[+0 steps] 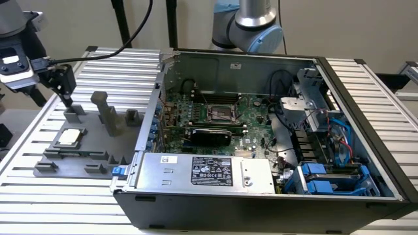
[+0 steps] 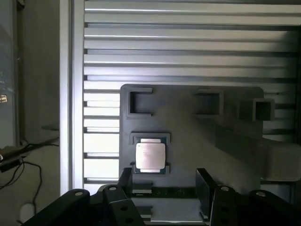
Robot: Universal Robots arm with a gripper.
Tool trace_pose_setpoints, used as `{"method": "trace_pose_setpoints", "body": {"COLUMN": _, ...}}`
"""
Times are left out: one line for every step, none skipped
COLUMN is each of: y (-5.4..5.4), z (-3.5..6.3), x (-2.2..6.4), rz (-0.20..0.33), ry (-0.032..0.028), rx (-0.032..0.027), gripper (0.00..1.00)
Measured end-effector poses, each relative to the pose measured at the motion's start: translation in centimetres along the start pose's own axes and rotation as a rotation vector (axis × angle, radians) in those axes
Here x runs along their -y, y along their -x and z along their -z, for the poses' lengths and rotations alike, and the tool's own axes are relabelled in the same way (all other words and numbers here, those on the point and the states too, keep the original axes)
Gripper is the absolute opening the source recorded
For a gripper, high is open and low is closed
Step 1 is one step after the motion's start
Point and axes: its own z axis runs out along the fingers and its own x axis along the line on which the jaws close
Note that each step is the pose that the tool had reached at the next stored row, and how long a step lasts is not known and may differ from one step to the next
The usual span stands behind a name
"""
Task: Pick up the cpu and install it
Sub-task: 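Pick up the cpu and move it towards the insertion slot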
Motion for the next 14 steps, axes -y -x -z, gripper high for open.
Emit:
{"method": "trace_pose_setpoints", "body": {"y": 0.0, "z": -0.18, "x": 0.05, "rz": 0.000, "ry": 0.0000, "rx": 0.0001, "gripper": 0.65}}
{"method": "trace_pose_setpoints", "body": {"y": 0.0, "z": -0.36, "x": 0.11, "rz": 0.000, "ry": 0.0000, "rx": 0.0000, "gripper": 0.65}}
{"method": "trace_pose_setpoints", "body": {"y": 0.0, "z": -0.54, "x": 0.14, "rz": 0.000, "ry": 0.0000, "rx": 0.0000, "gripper": 0.65}}
{"method": "trace_pose_setpoints", "body": {"y": 0.0, "z": -0.71, "x": 0.18, "rz": 0.000, "ry": -0.0001, "rx": -0.0002, "gripper": 0.65}}
{"method": "trace_pose_setpoints", "body": {"y": 0.0, "z": -0.90, "x": 0.20, "rz": 0.000, "ry": -0.0001, "rx": -0.0001, "gripper": 0.65}}
{"method": "trace_pose_setpoints", "body": {"y": 0.0, "z": -1.08, "x": 0.23, "rz": -0.001, "ry": 0.0000, "rx": 0.0000, "gripper": 0.65}}
{"method": "trace_pose_setpoints", "body": {"y": 0.0, "z": -1.27, "x": 0.25, "rz": -0.001, "ry": 0.0000, "rx": 0.0000, "gripper": 0.65}}
{"method": "trace_pose_setpoints", "body": {"y": 0.0, "z": -1.45, "x": 0.26, "rz": -0.003, "ry": 0.0000, "rx": 0.0001, "gripper": 0.65}}
{"method": "trace_pose_setpoints", "body": {"y": 0.0, "z": -1.63, "x": 0.30, "rz": -0.004, "ry": 0.0000, "rx": 0.0002, "gripper": 0.65}}
{"method": "trace_pose_setpoints", "body": {"y": 0.0, "z": -1.82, "x": 0.35, "rz": -0.005, "ry": -0.0001, "rx": 0.0002, "gripper": 0.65}}
{"method": "trace_pose_setpoints", "body": {"y": 0.0, "z": -2.00, "x": 0.41, "rz": -0.006, "ry": -0.0001, "rx": 0.0002, "gripper": 0.65}}
{"method": "trace_pose_setpoints", "body": {"y": 0.0, "z": -2.17, "x": 0.48, "rz": -0.008, "ry": -0.0001, "rx": 0.0002, "gripper": 0.65}}
{"method": "trace_pose_setpoints", "body": {"y": 0.0, "z": -2.33, "x": 0.60, "rz": -0.010, "ry": -0.0003, "rx": 0.0001, "gripper": 0.65}}
{"method": "trace_pose_setpoints", "body": {"y": 0.0, "z": -2.49, "x": 0.73, "rz": -0.014, "ry": -0.0003, "rx": 0.0003, "gripper": 0.65}}
